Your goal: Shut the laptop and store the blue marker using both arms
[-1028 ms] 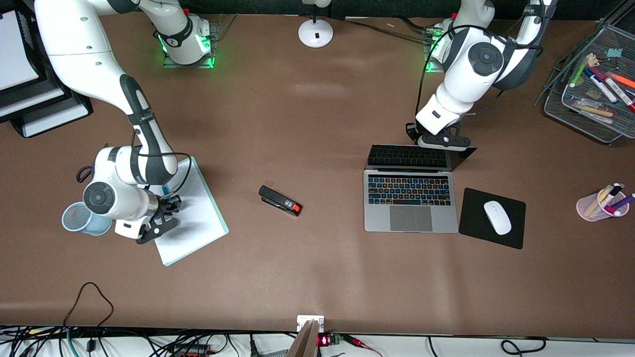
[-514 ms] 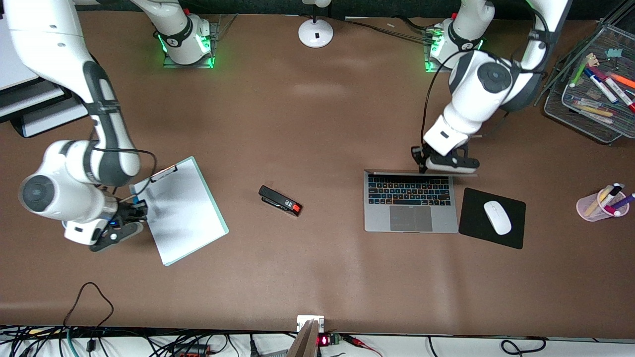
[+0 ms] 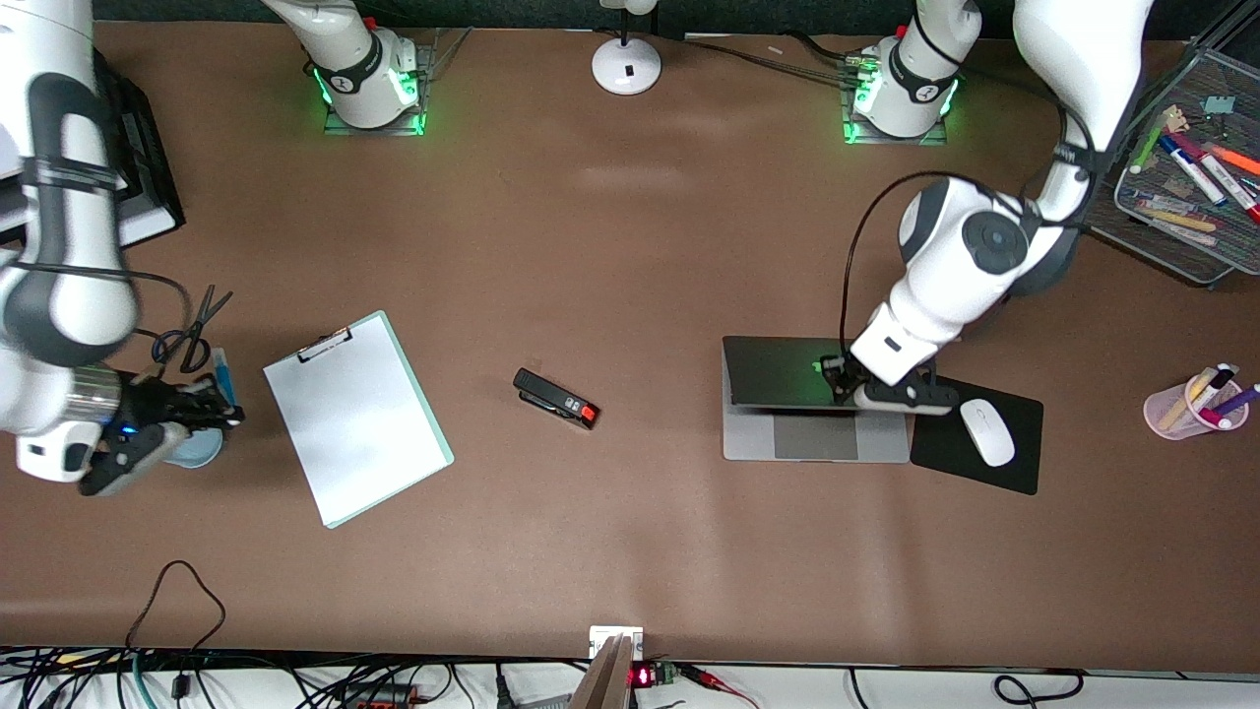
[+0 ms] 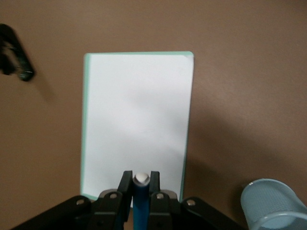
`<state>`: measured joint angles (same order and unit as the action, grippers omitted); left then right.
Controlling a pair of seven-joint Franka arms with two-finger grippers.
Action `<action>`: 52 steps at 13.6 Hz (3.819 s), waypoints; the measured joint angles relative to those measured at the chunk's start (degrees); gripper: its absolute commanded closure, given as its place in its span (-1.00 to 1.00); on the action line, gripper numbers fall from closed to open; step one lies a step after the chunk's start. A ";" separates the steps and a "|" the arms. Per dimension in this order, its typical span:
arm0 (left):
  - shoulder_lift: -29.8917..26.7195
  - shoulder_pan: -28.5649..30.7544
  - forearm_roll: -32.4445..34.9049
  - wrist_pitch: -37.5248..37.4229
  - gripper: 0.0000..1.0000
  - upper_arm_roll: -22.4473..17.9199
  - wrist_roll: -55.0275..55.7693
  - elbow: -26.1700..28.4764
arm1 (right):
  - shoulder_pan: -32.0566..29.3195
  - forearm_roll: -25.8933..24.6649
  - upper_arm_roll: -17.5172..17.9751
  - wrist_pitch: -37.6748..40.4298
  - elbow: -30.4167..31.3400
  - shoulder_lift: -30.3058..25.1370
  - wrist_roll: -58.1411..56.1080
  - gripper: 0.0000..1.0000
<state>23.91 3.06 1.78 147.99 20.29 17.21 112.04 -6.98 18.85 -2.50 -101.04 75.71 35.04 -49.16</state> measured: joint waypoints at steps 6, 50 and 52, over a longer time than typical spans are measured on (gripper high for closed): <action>9.98 -0.06 0.25 0.44 1.00 -0.12 0.02 -7.64 | -8.63 10.87 0.03 7.55 -5.20 0.05 -26.61 1.00; -25.95 -0.76 1.28 -51.87 -1.00 -15.43 -19.52 -11.05 | -0.86 -0.95 0.91 13.19 -5.99 -7.99 14.79 -1.00; -26.57 -1.79 1.28 -51.08 -1.00 -16.81 -19.67 -10.30 | 0.90 -3.85 0.90 16.02 -4.80 -10.59 21.68 -1.00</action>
<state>-2.67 1.27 3.06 96.91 3.48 -2.47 101.74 -6.08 15.00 -1.59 -85.02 70.91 24.45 -27.48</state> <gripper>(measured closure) 0.000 0.000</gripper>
